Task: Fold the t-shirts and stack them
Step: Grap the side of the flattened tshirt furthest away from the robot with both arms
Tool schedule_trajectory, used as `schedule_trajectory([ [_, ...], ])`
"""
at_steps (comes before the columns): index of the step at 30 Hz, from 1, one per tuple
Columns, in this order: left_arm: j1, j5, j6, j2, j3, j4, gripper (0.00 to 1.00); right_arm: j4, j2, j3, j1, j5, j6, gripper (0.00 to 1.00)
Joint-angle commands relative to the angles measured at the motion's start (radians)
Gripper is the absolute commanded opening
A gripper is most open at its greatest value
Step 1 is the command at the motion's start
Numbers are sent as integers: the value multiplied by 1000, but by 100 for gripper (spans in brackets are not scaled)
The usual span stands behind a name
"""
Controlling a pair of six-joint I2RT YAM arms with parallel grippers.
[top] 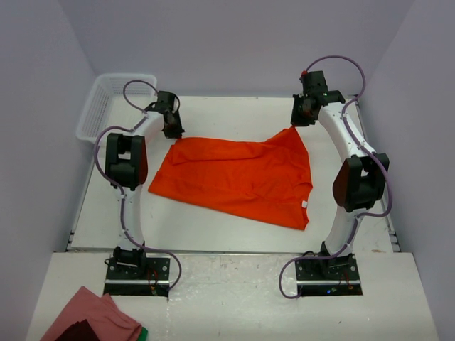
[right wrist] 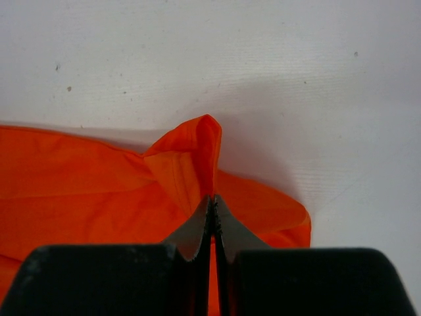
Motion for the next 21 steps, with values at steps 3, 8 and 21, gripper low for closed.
schedule_trajectory([
  [3,-2,-71,-10,-232,-83,62,0,27,-41,9,1,-20,9,0],
  [8,-8,-82,-17,-343,-136,79,0,27,-44,9,1,-46,10,0],
  [21,-20,-81,9,-375,-173,109,0,8,-71,8,7,-28,12,0],
])
